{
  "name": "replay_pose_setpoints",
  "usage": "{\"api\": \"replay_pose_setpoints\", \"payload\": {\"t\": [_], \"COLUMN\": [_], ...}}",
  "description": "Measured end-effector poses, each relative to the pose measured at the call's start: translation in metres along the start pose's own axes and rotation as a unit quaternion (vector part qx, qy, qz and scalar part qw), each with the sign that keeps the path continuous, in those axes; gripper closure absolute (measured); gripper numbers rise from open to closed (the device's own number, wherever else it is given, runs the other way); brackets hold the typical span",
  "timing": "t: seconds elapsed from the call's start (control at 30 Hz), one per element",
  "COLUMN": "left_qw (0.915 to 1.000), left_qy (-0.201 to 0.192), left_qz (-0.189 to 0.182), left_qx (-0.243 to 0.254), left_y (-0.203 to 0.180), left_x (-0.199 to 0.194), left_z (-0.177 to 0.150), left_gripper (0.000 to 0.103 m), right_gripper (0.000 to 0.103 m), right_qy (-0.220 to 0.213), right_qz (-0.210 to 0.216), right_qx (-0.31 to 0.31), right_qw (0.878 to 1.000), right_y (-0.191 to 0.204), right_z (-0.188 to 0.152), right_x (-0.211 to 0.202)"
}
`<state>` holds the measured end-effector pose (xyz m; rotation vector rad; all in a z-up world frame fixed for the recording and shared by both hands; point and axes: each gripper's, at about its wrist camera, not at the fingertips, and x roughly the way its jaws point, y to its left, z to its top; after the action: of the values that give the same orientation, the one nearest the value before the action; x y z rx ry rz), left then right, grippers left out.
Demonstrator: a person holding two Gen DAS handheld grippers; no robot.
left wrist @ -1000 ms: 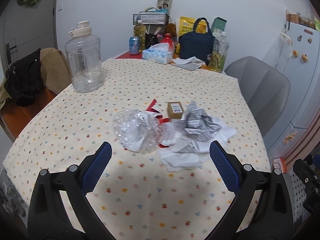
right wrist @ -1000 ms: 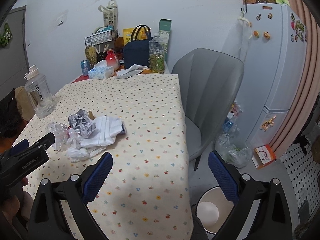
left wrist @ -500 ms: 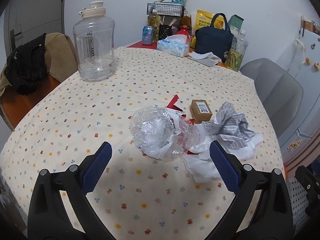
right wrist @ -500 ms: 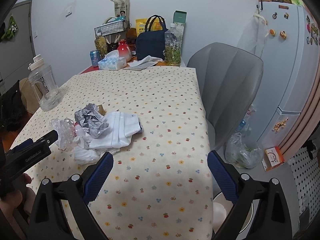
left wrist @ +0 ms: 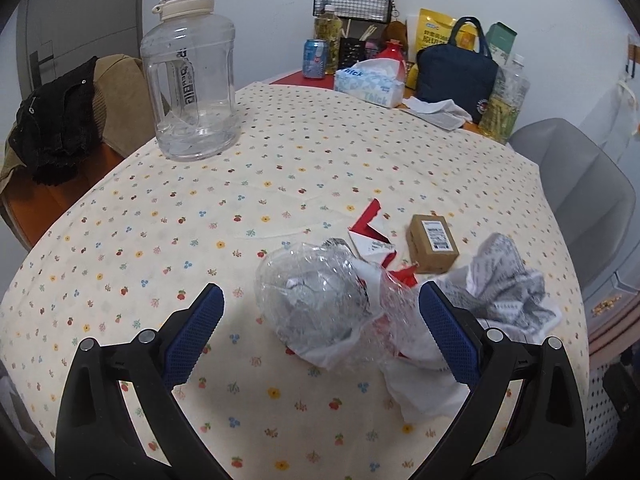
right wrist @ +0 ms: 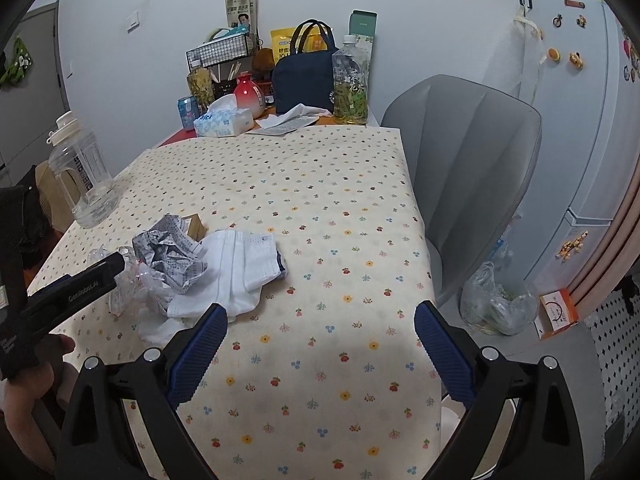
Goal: Collect trash
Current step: 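Reach the left tool to the clear plastic bag and close on it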
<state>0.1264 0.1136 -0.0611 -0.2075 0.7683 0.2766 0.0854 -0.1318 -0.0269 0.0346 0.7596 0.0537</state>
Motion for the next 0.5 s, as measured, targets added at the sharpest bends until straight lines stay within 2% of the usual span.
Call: {"api": "replay_pose_setpoints", "payload": {"t": [0.37, 0.5], "left_qw": [0.999, 0.9987], "left_qy": [0.027, 0.034], "left_qz": [0.036, 0.03], "left_qx": [-0.01, -0.022], "left_y": [0.005, 0.012], "left_x": [0.027, 0.031], "left_z": [0.0, -0.001], "left_gripper": [0.006, 0.006], "right_gripper": [0.011, 0.011], "right_qy": [0.01, 0.012], "right_qz": [0.012, 0.012], "right_qx": [-0.018, -0.026], "right_qw": [1.0, 1.0], "right_y": [0.016, 0.024], "right_z": [0.004, 0.006], "right_x": [0.016, 0.019]}}
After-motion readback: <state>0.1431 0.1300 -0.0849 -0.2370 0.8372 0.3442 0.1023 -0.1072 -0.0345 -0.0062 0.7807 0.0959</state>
